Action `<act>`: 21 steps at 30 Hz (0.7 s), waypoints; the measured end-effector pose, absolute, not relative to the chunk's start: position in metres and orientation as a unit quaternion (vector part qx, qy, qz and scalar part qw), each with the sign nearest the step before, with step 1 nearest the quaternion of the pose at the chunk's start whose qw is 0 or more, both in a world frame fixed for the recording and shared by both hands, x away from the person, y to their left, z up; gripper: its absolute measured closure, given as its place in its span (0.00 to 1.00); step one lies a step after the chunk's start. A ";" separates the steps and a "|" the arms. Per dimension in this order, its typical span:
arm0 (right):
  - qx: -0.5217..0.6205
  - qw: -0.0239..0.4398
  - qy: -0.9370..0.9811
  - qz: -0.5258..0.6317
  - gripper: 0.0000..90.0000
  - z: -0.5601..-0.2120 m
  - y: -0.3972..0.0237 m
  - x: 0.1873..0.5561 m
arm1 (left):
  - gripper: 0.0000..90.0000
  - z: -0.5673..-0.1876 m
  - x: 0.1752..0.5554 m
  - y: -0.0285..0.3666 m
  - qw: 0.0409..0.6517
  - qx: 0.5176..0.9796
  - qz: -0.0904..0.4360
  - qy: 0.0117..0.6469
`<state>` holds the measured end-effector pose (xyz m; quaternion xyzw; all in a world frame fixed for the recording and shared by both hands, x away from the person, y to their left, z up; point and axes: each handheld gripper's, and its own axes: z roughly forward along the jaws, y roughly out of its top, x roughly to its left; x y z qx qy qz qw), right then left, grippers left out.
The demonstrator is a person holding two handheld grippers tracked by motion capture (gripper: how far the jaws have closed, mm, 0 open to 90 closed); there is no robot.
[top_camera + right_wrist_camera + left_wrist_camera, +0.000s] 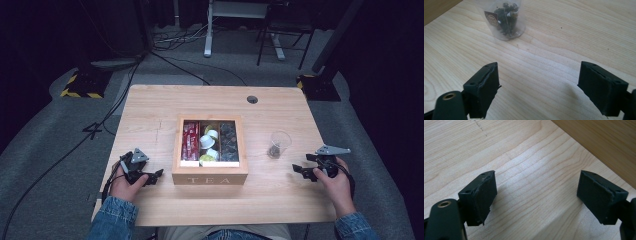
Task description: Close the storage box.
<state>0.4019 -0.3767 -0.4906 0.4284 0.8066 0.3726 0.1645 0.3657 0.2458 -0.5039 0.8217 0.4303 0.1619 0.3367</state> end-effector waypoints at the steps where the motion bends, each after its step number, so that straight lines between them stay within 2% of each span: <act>1: 0.428 0.169 0.805 0.375 0.18 -0.492 -0.376 0.402 | 0.18 -0.504 0.366 0.246 0.337 0.822 0.162 0.430; 21: 0.420 0.186 0.814 0.355 0.16 -0.504 -0.370 0.399 | 0.16 -0.504 0.369 0.245 0.333 0.823 0.162 0.431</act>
